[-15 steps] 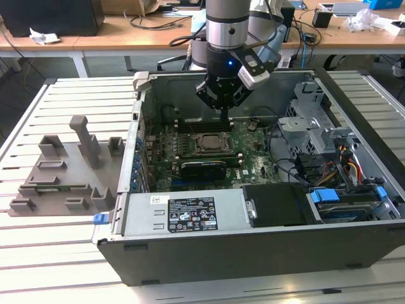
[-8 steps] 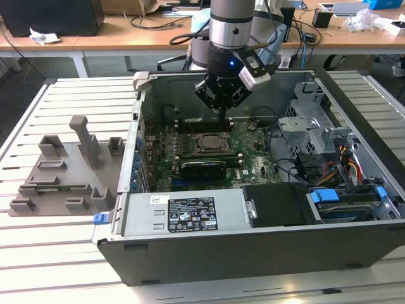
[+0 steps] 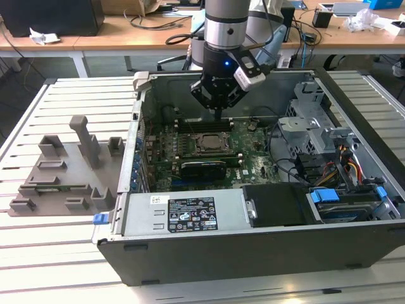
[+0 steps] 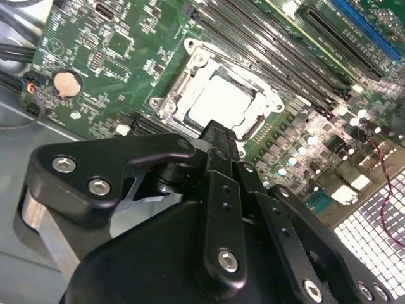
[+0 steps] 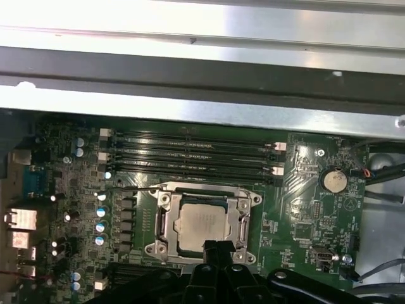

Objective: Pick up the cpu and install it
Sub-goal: 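Install the first cpu locking lever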

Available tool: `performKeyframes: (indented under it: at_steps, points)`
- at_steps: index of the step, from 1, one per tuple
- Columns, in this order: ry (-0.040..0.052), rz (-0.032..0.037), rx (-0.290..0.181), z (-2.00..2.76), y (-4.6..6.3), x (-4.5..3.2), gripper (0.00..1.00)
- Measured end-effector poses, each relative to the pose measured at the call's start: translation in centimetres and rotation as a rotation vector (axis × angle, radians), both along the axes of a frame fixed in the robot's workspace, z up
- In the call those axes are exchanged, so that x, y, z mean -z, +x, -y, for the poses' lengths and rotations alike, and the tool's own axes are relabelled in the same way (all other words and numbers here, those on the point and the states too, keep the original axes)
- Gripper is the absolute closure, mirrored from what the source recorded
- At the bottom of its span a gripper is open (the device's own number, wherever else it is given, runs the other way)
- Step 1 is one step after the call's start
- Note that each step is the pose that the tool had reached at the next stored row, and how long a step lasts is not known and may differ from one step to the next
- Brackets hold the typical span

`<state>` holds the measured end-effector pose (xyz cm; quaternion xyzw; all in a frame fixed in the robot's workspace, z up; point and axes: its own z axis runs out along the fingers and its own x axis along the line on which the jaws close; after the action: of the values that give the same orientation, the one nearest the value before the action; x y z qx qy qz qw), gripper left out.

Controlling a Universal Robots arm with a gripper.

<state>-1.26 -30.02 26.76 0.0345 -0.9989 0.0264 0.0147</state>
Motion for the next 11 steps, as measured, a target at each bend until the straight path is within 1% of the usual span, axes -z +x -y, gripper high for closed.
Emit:
performKeyframes:
  at_steps: [5, 8, 9, 11]
  points:
    - [0.0007, 0.0006, 0.000, 0.01, -1.4, 0.00, 0.89]
    - [0.0030, 0.0009, 0.000, 0.00, -2.6, 0.00, 0.89]
    - [0.0036, 0.0012, 0.000, 0.00, -3.2, 0.00, 0.89]
    - [0.0048, 0.0017, 0.000, 0.00, -4.0, 0.00, 0.89]
